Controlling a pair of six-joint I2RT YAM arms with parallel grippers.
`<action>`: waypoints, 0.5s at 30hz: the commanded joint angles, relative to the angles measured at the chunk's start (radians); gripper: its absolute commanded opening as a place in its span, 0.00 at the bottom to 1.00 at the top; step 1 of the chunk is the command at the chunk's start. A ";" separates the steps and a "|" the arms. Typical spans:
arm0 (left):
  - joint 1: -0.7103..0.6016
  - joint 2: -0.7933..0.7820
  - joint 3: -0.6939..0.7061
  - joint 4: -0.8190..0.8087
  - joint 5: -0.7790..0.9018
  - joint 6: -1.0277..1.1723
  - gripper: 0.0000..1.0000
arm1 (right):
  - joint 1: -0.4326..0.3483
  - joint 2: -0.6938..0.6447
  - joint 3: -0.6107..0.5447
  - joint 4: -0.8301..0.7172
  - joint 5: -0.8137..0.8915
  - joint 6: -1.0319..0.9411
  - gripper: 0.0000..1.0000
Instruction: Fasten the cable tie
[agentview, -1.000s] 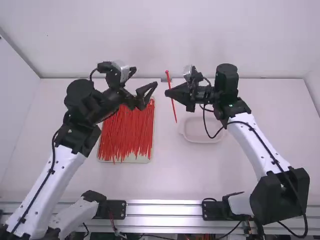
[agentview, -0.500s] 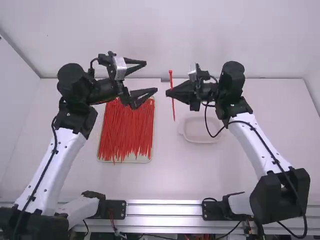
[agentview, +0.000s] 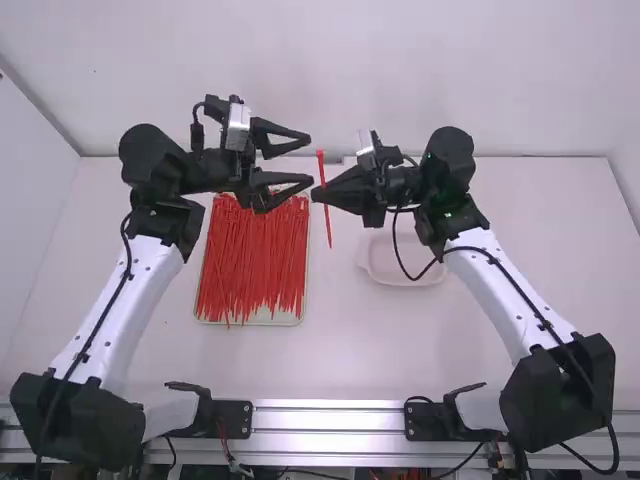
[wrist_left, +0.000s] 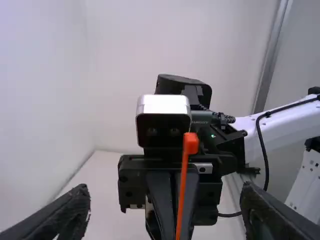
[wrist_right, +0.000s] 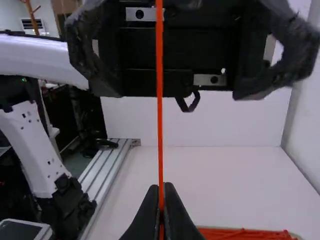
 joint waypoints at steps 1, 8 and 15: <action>-0.001 0.006 0.027 0.000 0.033 -0.045 0.71 | 0.003 -0.011 -0.007 0.005 0.021 0.023 0.00; -0.032 0.008 0.027 0.006 0.021 -0.037 0.64 | 0.019 -0.011 -0.007 0.006 0.078 0.064 0.00; -0.032 0.008 0.027 0.004 -0.001 -0.032 0.51 | 0.040 -0.011 -0.007 0.006 0.087 0.041 0.00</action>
